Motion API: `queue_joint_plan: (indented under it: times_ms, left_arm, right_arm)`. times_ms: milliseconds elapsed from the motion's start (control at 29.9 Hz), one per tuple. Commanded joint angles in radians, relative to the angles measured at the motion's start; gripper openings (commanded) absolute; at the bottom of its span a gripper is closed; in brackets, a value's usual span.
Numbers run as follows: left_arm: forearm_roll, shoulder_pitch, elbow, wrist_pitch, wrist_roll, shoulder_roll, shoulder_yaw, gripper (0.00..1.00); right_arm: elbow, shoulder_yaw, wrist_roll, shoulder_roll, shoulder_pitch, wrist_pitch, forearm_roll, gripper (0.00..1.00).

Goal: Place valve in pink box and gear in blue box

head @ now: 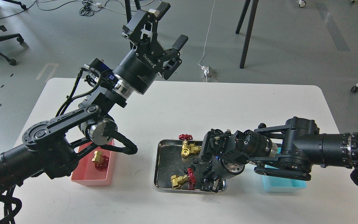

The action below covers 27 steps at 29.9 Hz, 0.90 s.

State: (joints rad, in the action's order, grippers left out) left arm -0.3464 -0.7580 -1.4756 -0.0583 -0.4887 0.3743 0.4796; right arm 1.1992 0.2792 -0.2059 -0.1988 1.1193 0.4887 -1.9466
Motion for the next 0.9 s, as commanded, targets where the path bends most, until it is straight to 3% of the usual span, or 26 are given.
queue_joint_plan:
  times_ms: [0,368,702,869]
  left_arm:
    - [0.0,0.0,0.0,0.0,0.0,0.0,-0.001,0.94]
    - [0.0,0.002,0.006,0.0,0.0,-0.035,-0.001,0.95]
    - [-0.002,0.002,0.012,0.0,0.0,-0.077,0.001,0.95]
    - [-0.016,0.002,0.029,0.001,0.0,-0.104,-0.001,0.95]
  right_arm:
    - [0.005,-0.002,0.0,-0.01,0.01,0.0,0.003,0.06]
    - [0.071,-0.069,-0.003,-0.148,0.105,0.0,0.014,0.05]
    - [0.22,-0.066,-0.004,-0.528,0.169,0.0,0.012,0.04]
    - [0.226,-0.043,-0.003,-0.649,0.12,0.0,0.011,0.05]
